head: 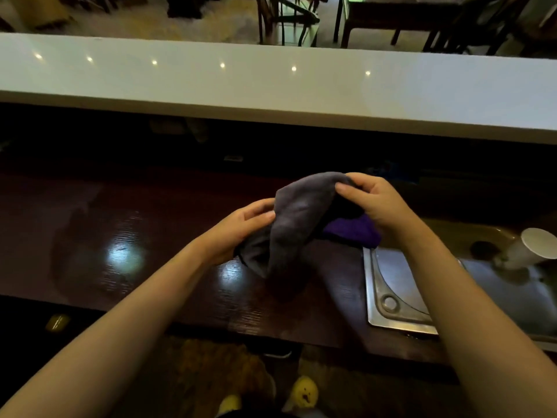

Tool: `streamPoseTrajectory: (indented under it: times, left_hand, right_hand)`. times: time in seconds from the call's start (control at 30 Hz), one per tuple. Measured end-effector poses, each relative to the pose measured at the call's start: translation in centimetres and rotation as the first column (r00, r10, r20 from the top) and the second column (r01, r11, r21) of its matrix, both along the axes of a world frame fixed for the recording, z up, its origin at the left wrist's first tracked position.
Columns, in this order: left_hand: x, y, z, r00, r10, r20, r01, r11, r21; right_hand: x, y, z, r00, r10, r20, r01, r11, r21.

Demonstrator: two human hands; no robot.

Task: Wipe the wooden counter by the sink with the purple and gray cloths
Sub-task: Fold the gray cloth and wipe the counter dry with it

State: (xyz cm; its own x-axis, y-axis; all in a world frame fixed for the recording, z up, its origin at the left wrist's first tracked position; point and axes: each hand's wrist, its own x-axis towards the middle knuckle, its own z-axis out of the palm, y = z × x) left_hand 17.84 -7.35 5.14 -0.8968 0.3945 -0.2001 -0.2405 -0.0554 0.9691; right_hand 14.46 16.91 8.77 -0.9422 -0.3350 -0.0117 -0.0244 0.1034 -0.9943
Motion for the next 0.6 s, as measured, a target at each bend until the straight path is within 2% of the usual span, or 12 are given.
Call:
streamPoseTrajectory:
  times: [0.17, 0.27, 0.37, 0.5, 0.6]
  left_hand:
    - [0.3, -3.8, -1.0, 0.994, -0.091, -0.06, 0.076, 0.975, -0.21]
    - [-0.1, -4.4, -0.4, 0.993, -0.05, -0.106, 0.035, 0.99, -0.136]
    - [-1.4, -3.6, 0.7, 0.997, -0.035, -0.062, 0.033, 0.999, -0.033]
    - [-4.4, -2.5, 2.1, 0.997, -0.012, -0.081, 0.004, 0.995, -0.095]
    - [-6.1, -2.1, 3.7, 0.986, 0.0, -0.166, -0.013, 0.997, -0.079]
  right_hand:
    - [0.7, -3.7, 0.9, 0.994, -0.032, -0.106, 0.047, 0.988, 0.145]
    - [1.3, -6.1, 1.4, 0.995, 0.011, -0.101, 0.006, 0.985, 0.17]
    - [1.3, -7.4, 2.0, 0.993, 0.044, -0.112, -0.02, 0.978, 0.208]
    - [0.3, -6.4, 4.1, 0.995, -0.001, -0.104, 0.026, 0.971, 0.238]
    - [-0.1, -5.3, 5.6, 0.981, -0.078, -0.179, 0.14, 0.92, 0.367]
